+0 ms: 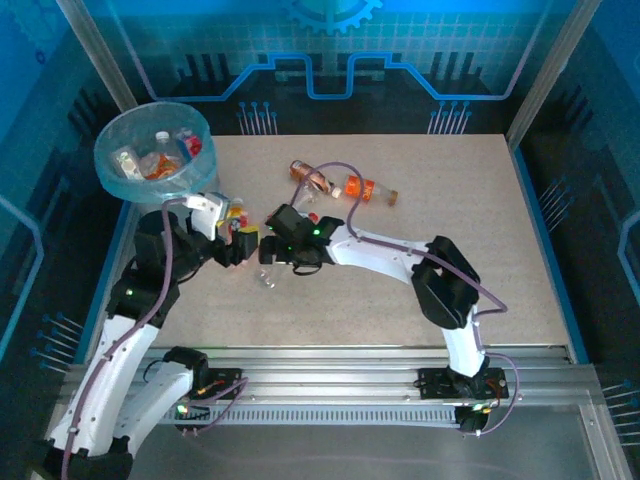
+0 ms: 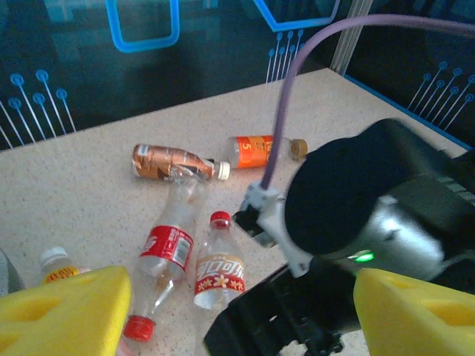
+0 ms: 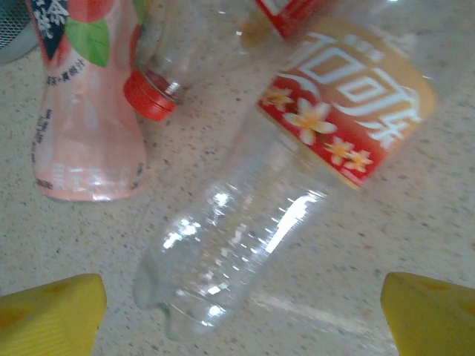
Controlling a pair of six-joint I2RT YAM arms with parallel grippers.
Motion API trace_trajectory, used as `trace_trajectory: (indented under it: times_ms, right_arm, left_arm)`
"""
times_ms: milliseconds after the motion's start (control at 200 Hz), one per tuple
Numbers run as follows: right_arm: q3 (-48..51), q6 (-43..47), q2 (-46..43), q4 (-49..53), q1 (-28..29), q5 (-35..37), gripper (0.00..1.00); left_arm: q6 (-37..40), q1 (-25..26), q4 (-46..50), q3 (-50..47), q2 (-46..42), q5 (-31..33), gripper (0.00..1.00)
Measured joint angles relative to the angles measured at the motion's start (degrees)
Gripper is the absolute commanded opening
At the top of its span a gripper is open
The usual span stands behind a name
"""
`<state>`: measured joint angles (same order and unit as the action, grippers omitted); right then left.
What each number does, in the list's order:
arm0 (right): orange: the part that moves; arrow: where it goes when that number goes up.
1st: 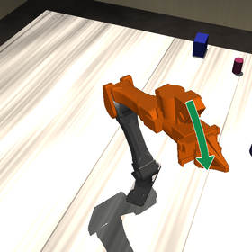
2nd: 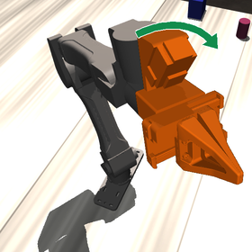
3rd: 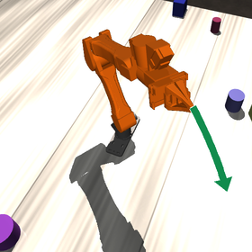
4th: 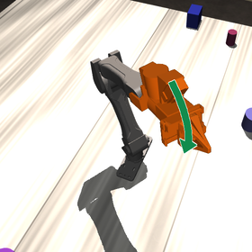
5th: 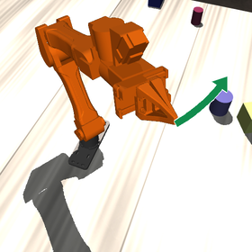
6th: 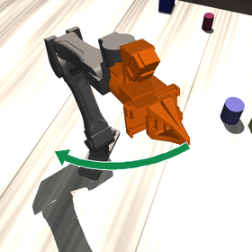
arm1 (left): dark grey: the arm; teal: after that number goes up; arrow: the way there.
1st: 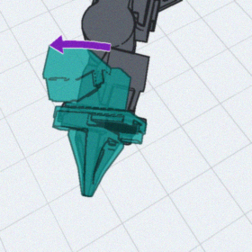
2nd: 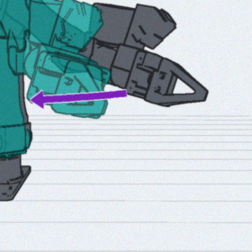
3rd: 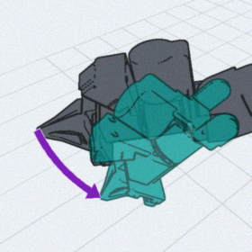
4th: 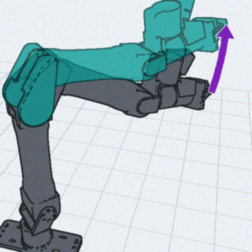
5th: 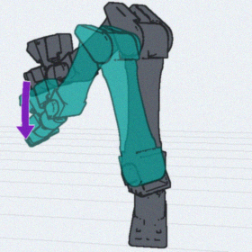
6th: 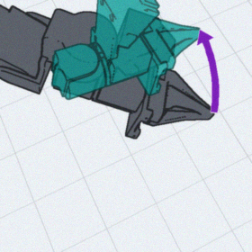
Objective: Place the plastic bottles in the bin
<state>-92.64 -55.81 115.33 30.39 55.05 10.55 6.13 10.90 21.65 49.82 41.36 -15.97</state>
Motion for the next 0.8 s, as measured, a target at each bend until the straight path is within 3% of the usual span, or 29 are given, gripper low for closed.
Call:
trace_trajectory:
  times_ms: [310, 665, 795]
  right_arm:
    - [-3.63, -2.93, 7.21, 1.79, 0.39, -0.09, 0.93]
    - [-2.84, -4.28, 8.79, 0.90, 0.39, -1.62, 0.69]
    - [0.85, -4.61, 8.26, 0.00, 0.39, -1.75, 0.64]
  left_arm:
    - [2.97, 0.00, 1.77, 0.72, -2.45, 0.09, 0.82]
    - [3.26, 0.00, 2.51, 1.05, -3.93, 0.26, 0.82]
    - [3.23, 0.00, 2.51, 1.05, -3.93, 0.26, 0.83]
